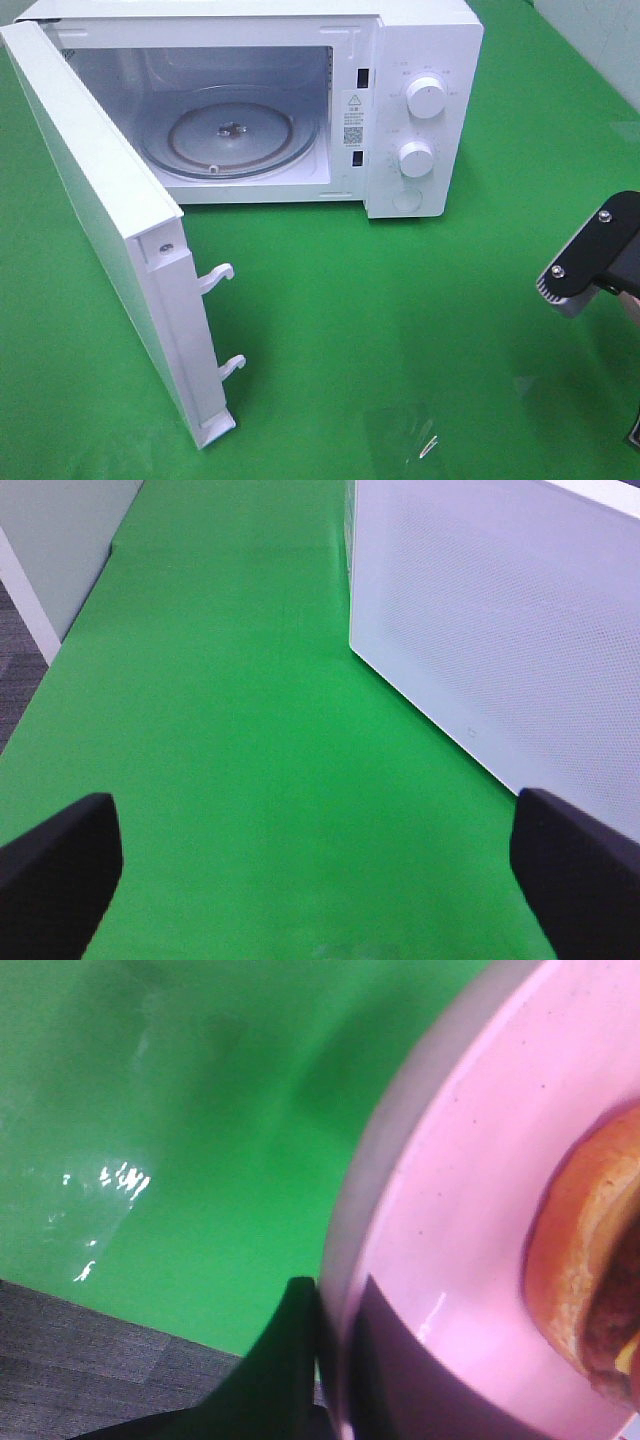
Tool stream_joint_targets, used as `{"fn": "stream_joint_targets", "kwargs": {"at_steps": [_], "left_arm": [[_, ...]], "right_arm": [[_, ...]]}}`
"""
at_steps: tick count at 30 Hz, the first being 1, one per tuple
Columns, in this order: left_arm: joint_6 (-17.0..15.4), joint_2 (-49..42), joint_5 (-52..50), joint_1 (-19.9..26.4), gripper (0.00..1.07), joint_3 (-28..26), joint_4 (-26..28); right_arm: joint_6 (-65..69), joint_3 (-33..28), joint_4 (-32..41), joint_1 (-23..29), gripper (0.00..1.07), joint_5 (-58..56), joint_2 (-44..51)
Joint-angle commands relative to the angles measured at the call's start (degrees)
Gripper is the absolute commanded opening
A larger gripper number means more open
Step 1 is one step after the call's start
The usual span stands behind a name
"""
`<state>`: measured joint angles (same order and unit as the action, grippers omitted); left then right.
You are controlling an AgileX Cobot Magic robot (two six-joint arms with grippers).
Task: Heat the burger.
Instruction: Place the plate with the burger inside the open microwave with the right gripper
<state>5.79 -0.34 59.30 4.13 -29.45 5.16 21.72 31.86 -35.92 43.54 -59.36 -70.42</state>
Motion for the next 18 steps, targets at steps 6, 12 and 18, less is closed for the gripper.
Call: {"fn": "stream_joint_targets", "kwargs": {"at_steps": [6,12,18], "left_arm": [[-0.17,-1.03,-0.34,-0.11,1.00,0.00,0.23],[-0.17,-1.03,-0.34,-0.11,1.00,0.00,0.23],[-0.17,-1.03,-0.34,-0.11,1.00,0.00,0.23]], "right_arm": [[-2.86,-1.89,-3.04,2.52,0.00,-2.35,0.34],[-2.92,-1.89,-1.60,2.52,0.00,-2.41,0.34],[-2.92,-1.89,-1.43,2.52,0.00,-2.12,0.34]]}}
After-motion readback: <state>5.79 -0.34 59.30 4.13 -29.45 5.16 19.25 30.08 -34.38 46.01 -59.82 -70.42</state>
